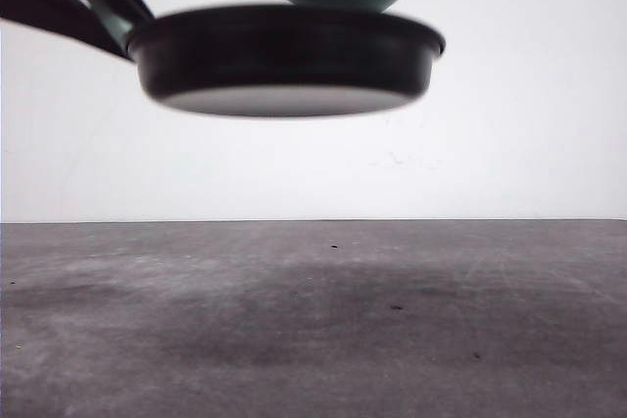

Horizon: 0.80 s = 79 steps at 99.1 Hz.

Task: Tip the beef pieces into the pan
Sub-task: 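Grasp the rim of the mint-green bowl of beef with the right gripper, then tilt the bowl with the right gripper, pouring beef into the held pan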

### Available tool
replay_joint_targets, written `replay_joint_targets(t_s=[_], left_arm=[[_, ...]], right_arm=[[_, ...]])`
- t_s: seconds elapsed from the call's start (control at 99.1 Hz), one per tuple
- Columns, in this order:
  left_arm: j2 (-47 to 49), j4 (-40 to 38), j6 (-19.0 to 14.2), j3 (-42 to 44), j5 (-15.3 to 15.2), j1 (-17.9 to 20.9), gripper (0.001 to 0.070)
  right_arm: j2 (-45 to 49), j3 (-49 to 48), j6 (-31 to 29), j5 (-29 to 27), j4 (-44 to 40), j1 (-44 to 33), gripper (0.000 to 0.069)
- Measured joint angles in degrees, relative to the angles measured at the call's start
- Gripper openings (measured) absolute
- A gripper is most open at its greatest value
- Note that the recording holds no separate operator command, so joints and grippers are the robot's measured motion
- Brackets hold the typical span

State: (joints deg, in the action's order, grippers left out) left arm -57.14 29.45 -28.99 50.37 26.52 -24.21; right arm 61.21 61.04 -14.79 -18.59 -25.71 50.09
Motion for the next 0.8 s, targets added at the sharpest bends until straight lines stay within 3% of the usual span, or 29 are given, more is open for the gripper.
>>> replay_joint_targets(t_s=[0.161,0.272,0.606,0.797], left_arm=[[-0.1,0.3,-0.7,0.4,0.0,0.0,0.0061],[-0.2,0.3,-1.0,0.4,0.0,0.0,0.0061],[-0.2,0.4,-2.0,0.4,0.0,0.0,0.0061],[-0.2,0.4,-2.1,2.0,0.0,0.0,0.0061]], right_arm=[[0.5,0.0,5.8,-14.7,2.5,7.2,0.0010],[1.5,0.0,10.5,-21.7,4.0,9.9,0.0010],[7.2,0.0,22.6,-31.1,12.0,13.6,0.0010],[9.5,-0.1,30.7,-32.7,19.5,13.9,0.0010]])
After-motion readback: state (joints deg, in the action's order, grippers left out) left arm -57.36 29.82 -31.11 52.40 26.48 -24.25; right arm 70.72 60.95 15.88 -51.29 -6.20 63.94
